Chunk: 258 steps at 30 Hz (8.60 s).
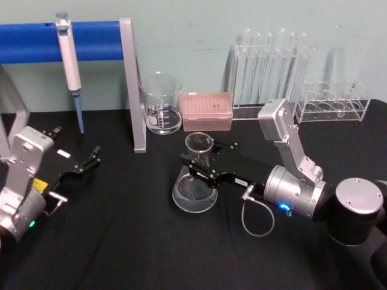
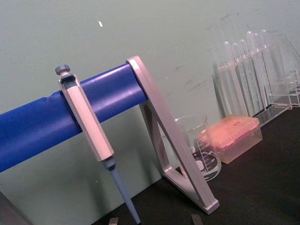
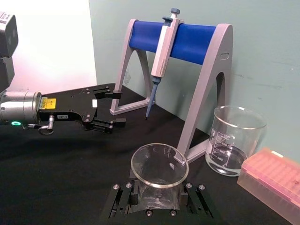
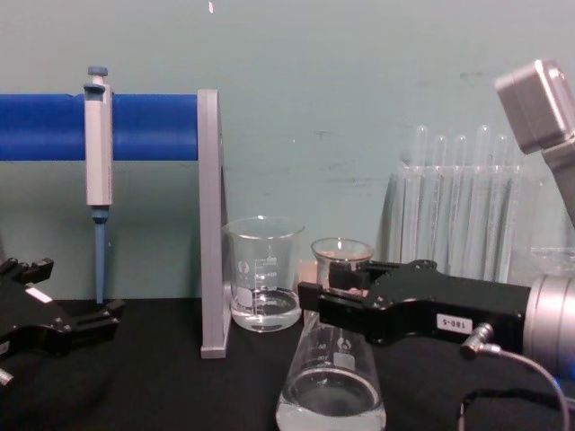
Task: Grasp the erlenmeyer flask with one hand, shake it three times, then place it back.
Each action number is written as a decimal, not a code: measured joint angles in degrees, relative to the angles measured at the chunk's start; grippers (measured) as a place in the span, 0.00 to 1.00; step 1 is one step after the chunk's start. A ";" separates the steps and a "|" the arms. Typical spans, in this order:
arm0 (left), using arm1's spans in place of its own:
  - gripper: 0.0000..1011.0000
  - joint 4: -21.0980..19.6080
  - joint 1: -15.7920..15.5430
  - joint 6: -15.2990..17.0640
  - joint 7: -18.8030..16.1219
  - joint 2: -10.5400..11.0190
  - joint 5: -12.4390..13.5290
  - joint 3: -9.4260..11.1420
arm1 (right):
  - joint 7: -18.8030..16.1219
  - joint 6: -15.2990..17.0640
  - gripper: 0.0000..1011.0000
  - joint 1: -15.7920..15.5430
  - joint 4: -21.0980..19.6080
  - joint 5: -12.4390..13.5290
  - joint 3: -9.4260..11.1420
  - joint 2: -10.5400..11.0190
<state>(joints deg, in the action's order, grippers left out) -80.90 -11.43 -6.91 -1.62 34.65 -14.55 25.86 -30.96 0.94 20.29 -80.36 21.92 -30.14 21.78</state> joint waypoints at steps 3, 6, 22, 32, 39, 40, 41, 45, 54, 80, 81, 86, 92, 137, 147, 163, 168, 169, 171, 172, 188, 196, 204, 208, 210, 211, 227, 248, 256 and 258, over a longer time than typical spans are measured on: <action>0.99 0.00 0.00 0.00 0.00 0.00 0.00 0.00 | -0.12 -0.36 0.45 -0.01 0.46 0.03 0.00 -0.18; 0.99 0.00 -0.01 0.00 0.00 0.00 0.00 0.00 | -0.17 -0.51 0.45 0.00 0.87 0.03 -0.01 -0.30; 0.99 0.00 0.00 0.00 0.00 0.00 0.00 0.00 | -0.25 -0.86 0.45 0.22 3.00 -0.50 -0.09 -0.77; 0.99 0.00 0.00 0.00 0.00 0.00 0.00 0.00 | -0.31 -0.65 0.45 0.33 3.61 -0.79 -0.23 -1.04; 0.99 0.00 0.00 0.00 0.00 0.00 0.00 0.00 | -0.26 -0.34 0.45 0.32 3.75 -0.91 -0.26 -1.22; 0.99 0.00 0.00 0.00 0.00 0.00 0.00 0.00 | -0.26 -0.31 0.45 0.31 3.76 -0.92 -0.25 -1.22; 0.99 0.00 0.00 0.00 0.00 0.00 0.00 0.00 | -0.23 -0.25 0.45 0.27 3.77 -0.93 -0.24 -1.22; 0.99 0.00 0.00 0.00 0.00 0.00 0.00 0.00 | 0.05 -0.07 0.45 0.20 3.75 -1.07 -0.22 -1.20; 0.99 0.00 0.00 0.00 0.00 0.00 0.00 0.00 | 0.12 -0.02 0.45 0.19 3.69 -1.15 -0.23 -1.16; 0.99 0.00 -0.01 0.00 0.00 0.00 0.00 0.00 | 0.09 0.01 0.97 0.18 3.66 -1.14 -0.20 -1.16; 0.99 0.00 0.00 0.00 0.00 0.00 0.00 0.00 | 0.09 0.01 0.99 0.18 3.66 -1.13 -0.20 -1.16; 0.99 0.00 0.00 0.00 0.00 0.00 0.00 0.00 | 0.09 0.01 0.99 0.18 3.66 -1.11 -0.20 -1.15; 0.99 0.00 0.00 0.00 0.00 0.00 0.00 0.00 | -0.27 -0.02 0.99 0.06 3.33 -0.70 0.06 -0.85; 0.99 0.00 0.00 0.00 0.00 0.00 0.00 0.00 | 20.34 -4.93 0.99 -9.24 -4.08 -1.49 13.09 0.47; 0.99 0.00 0.00 0.00 0.00 0.00 0.00 0.00 | 23.36 -5.00 0.99 -8.44 0.44 -4.24 13.92 -2.73; 0.99 0.00 0.00 0.00 0.00 0.00 0.00 0.00 | 22.03 -2.11 0.99 -8.13 3.30 -6.50 14.49 -4.29; 0.99 0.00 0.00 0.00 0.00 0.00 0.00 0.00 | 21.41 -1.30 0.99 -8.08 3.98 -7.11 14.70 -4.64; 0.99 0.00 0.00 0.00 0.00 0.00 0.00 0.00 | 21.33 -1.22 0.99 -8.08 4.02 -7.16 14.74 -4.67; 0.99 0.00 0.00 0.00 0.00 0.00 0.00 0.00 | 21.00 -0.94 0.99 -8.13 4.22 -7.46 14.84 -4.83; 0.99 0.00 0.00 0.00 0.00 0.00 0.00 0.00 | 20.89 -0.84 0.99 -8.17 4.28 -7.57 14.87 -4.88; 0.99 0.00 0.00 0.00 0.00 0.00 0.00 0.00 | 19.98 0.03 0.99 -8.55 4.63 -8.95 15.24 -5.44; 0.99 0.00 0.00 0.00 0.00 0.00 0.00 0.00 | 20.00 -0.01 0.99 -8.55 4.60 -8.86 15.20 -5.40; 0.99 0.00 0.00 0.00 0.00 0.00 0.00 0.00 | 20.03 -0.05 0.99 -8.55 4.55 -8.76 15.15 -5.35; 0.99 0.00 0.00 0.00 0.00 0.00 0.00 0.00 | 20.04 -0.07 0.99 -8.55 4.52 -8.74 15.14 -5.34; 0.99 0.00 0.00 0.00 0.00 0.00 0.00 0.00 | 20.04 -0.08 0.99 -8.55 4.52 -8.73 15.14 -5.34; 0.99 0.00 0.00 0.00 0.00 0.00 0.00 0.00 | 20.05 -0.08 0.99 -8.55 4.52 -8.72 15.14 -5.34; 0.99 0.00 0.00 0.00 0.00 0.00 0.00 0.00 | 20.08 -0.11 0.99 -8.55 4.52 -8.65 15.14 -5.34; 0.99 0.00 0.00 0.00 0.00 0.00 0.00 0.00 | 20.08 -0.10 0.99 -8.55 4.53 -8.65 15.14 -5.34; 0.99 0.00 0.00 0.00 0.00 0.00 0.00 0.00 | 20.08 -0.10 0.99 -8.55 4.52 -8.65 15.14 -5.34; 0.99 0.00 0.00 0.00 0.00 0.00 0.00 0.00 | 20.08 -0.10 0.99 -8.55 4.53 -8.65 15.14 -5.34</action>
<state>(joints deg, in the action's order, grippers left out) -80.90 -11.43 -6.91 -1.62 34.65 -14.55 25.86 -10.89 0.84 11.73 -75.84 13.27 -15.00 16.44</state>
